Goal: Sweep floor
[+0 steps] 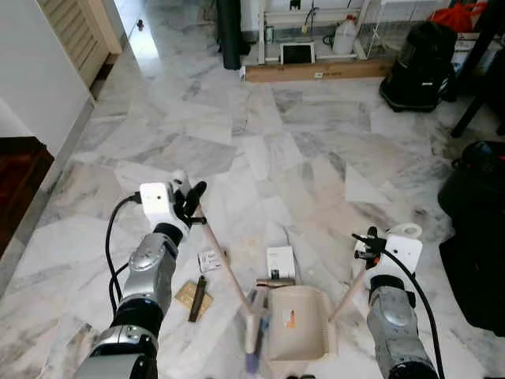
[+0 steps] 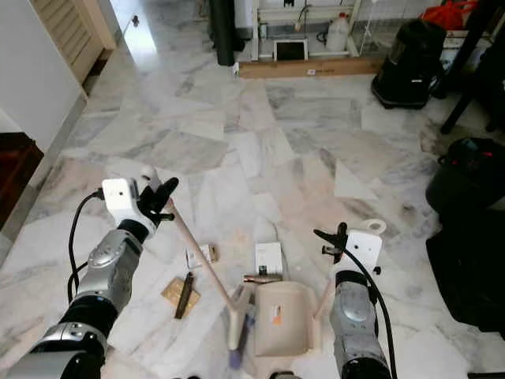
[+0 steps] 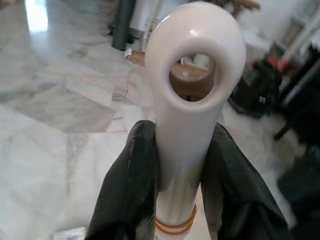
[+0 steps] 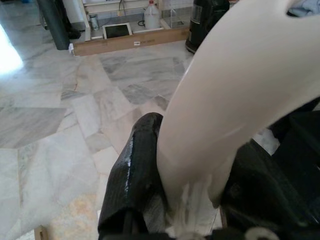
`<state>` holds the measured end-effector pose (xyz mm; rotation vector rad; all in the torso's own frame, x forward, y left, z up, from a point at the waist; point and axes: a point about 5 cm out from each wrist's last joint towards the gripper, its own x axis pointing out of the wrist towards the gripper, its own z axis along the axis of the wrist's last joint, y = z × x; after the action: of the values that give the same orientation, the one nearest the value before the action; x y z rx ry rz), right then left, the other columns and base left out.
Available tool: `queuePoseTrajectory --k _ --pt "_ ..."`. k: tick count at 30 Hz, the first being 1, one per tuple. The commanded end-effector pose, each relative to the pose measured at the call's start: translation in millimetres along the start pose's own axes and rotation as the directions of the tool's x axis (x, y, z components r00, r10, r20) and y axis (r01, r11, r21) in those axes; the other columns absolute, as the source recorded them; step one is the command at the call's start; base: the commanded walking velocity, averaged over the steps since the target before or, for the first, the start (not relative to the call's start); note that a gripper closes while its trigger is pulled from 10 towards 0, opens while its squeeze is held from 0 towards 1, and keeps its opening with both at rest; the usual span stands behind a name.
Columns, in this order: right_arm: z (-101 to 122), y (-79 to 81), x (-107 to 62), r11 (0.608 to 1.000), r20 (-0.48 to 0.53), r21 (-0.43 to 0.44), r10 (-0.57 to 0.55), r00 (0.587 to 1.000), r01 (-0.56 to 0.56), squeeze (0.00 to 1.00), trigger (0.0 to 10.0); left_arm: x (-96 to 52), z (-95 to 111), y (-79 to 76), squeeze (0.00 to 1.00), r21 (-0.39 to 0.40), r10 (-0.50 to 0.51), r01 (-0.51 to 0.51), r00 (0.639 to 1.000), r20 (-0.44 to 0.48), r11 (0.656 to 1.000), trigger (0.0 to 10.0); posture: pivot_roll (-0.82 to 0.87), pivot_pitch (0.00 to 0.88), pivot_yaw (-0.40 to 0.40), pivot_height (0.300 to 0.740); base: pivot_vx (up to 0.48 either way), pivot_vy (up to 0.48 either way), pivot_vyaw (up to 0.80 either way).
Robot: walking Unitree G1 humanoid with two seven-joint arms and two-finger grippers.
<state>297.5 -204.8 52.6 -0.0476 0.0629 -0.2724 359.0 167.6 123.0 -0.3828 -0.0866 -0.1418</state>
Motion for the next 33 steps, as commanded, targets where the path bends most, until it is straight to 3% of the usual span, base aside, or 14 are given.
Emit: queuePoseTrajectory --k 1,5,10,11,12,14,16,22,25,26,27,33 --pt "2 2.1 2.8 1.0 0.001 0.015 -0.001 1.0 0.001 0.0 10.0 8.2 20 -0.8 0.0 -0.156 0.016 -0.002 0.996 0.088 0.988 10.0 -0.08 0.157 0.044 0.74 0.0 0.0 0.0" --pt "4 6.0 5.2 0.999 0.001 0.033 0.002 1.0 -0.002 0.0 10.0 15.9 49 1.1 0.0 -0.291 0.032 0.025 0.981 0.19 0.956 10.0 -0.06 0.154 0.046 0.74 0.0 0.0 0.0" --pt "5 7.8 6.0 0.999 0.0 0.038 0.003 1.0 -0.003 0.0 10.0 14.8 65 4.9 0.0 -0.301 0.052 0.028 0.966 0.253 0.953 10.0 -0.06 0.154 0.049 0.74 0.0 0.0 0.0" --pt "5 8.3 6.1 0.999 -0.001 0.04 0.004 1.0 -0.004 0.0 10.0 12.3 73 6.5 0.0 -0.265 0.06 0.018 0.957 0.284 0.964 10.0 -0.05 0.154 0.052 0.74 0.0 0.0 0.0" --pt "4 9.5 5.9 0.999 -0.004 0.045 0.006 1.0 -0.006 0.0 10.0 3.6 89 8.0 0.0 -0.089 0.047 -0.017 0.937 0.346 0.996 10.0 -0.05 0.153 0.053 0.74 0.0 0.0 0.0" --pt "4 10.1 5.6 0.999 -0.005 0.046 0.007 1.0 -0.007 0.0 10.0 -3.1 98 7.4 0.0 0.05 0.025 -0.047 0.925 0.379 0.998 10.0 -0.05 0.153 0.053 0.74 0.0 0.0 0.0" --pt "4 10.2 5.5 0.999 -0.005 0.049 0.007 1.0 -0.007 0.0 10.0 -12.1 103 11.2 0.0 0.134 0.032 -0.093 0.916 0.399 0.987 10.0 -0.04 0.153 0.056 0.74 0.0 0.0 0.0" --pt "3 10.0 6.1 0.994 -0.013 0.108 -0.004 1.0 0.006 0.0 10.0 -31.2 90 16.5 0.0 0.254 0.007 -0.094 0.947 0.322 0.963 10.0 -0.03 0.155 0.056 0.74 0.0 0.0 0.0" --pt "3 9.6 6.9 0.973 -0.025 0.229 -0.02 0.999 0.025 0.0 10.0 -37.6 81 16.5 0.0 0.299 0.005 -0.094 0.958 0.286 0.949 10.0 -0.03 0.155 0.056 0.74 0.0 0.0 0.0" --pt "1 8.6 7.6 0.947 -0.054 0.318 -0.028 0.998 0.043 0.0 10.0 -40.0 78 16.9 0.0 0.308 0.011 -0.1 0.961 0.278 0.946 10.0 -0.03 0.155 0.056 0.74 0.0 0.0 0.0" --pt "1 7.9 7.8 0.939 -0.059 0.342 -0.031 0.998 0.049 0.0 10.0 -40.5 77 16.8 0.0 0.308 0.013 -0.101 0.961 0.276 0.946 10.0 -0.03 0.155 0.056 0.74 0.0 0.0 0.0" --pt "0 5.5 7.9 0.923 -0.067 0.381 -0.034 0.997 0.057 0.0 10.0 -43.2 72 14.2 0.0 0.331 0.009 -0.092 0.97 0.243 0.939 10.0 -0.03 0.151 0.055 0.74 0.0 0.0 0.0"
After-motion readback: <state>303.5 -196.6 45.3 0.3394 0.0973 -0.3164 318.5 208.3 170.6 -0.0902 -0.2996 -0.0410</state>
